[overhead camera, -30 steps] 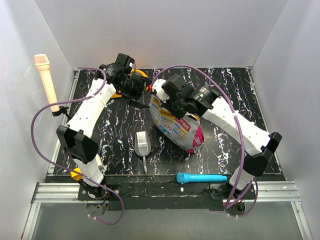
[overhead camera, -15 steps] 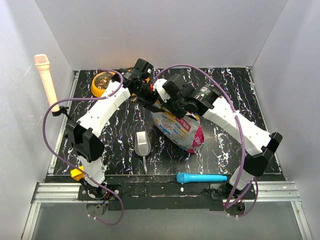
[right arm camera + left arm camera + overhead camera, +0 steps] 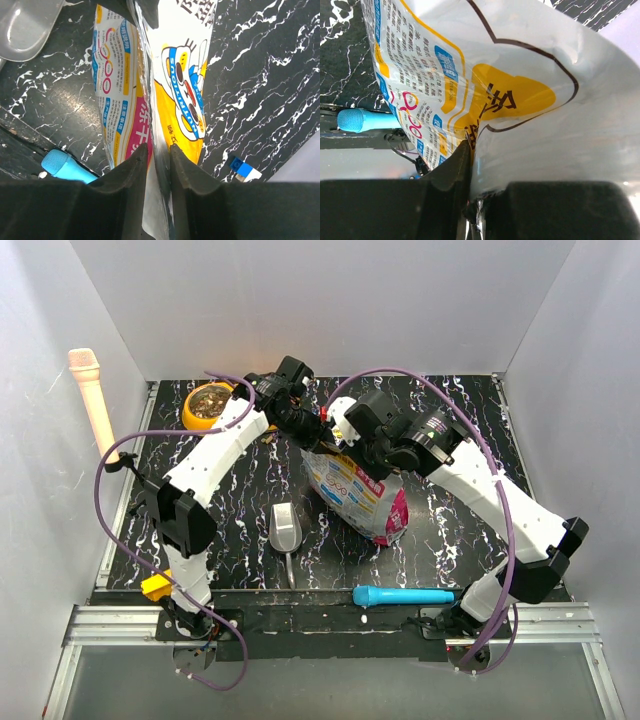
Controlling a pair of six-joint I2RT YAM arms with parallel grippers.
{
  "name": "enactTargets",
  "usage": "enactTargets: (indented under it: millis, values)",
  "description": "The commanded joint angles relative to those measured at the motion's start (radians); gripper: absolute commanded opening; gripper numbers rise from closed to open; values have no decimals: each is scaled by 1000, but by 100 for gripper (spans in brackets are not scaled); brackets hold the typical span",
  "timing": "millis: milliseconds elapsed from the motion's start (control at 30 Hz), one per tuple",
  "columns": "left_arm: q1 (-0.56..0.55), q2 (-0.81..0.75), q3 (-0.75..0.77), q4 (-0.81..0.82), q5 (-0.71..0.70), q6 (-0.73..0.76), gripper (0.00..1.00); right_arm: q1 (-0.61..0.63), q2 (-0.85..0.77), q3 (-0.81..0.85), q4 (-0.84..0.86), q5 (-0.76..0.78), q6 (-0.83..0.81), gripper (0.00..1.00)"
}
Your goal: Serve the pet food
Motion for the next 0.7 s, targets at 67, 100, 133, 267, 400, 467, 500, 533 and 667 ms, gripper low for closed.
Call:
enactTargets:
  millis: [67, 100, 133, 267, 400, 467, 500, 533, 667]
  values:
    - [39, 22, 133, 58, -30, 24, 0, -3, -34, -33, -68, 84, 20, 2]
    - [47, 22, 140, 56, -36, 26, 0, -3, -41, -41, -68, 102, 20, 1]
    - [54, 22, 144, 55, -42, 27, 0, -1, -45, -45, -76, 110, 18, 1]
    - [120, 31, 190, 22, -60, 29, 0, -1, -106, -100, -100, 113, 24, 1]
    - [140, 24, 184, 51, -27, 7, 0, -1, -161, -134, -68, 85, 69, 1]
    - [133, 13, 144, 67, 15, -25, 0, -1, -166, -124, -44, 72, 92, 1]
    - [126, 5, 123, 82, 29, -42, 0, -1, -155, -114, -39, 78, 133, 2]
    - [119, -7, 95, 105, 32, -60, 0, -1, -141, -104, -40, 82, 148, 14]
    - [106, -33, 81, 133, 23, -85, 0, -1, -108, -131, -53, 114, 170, 37]
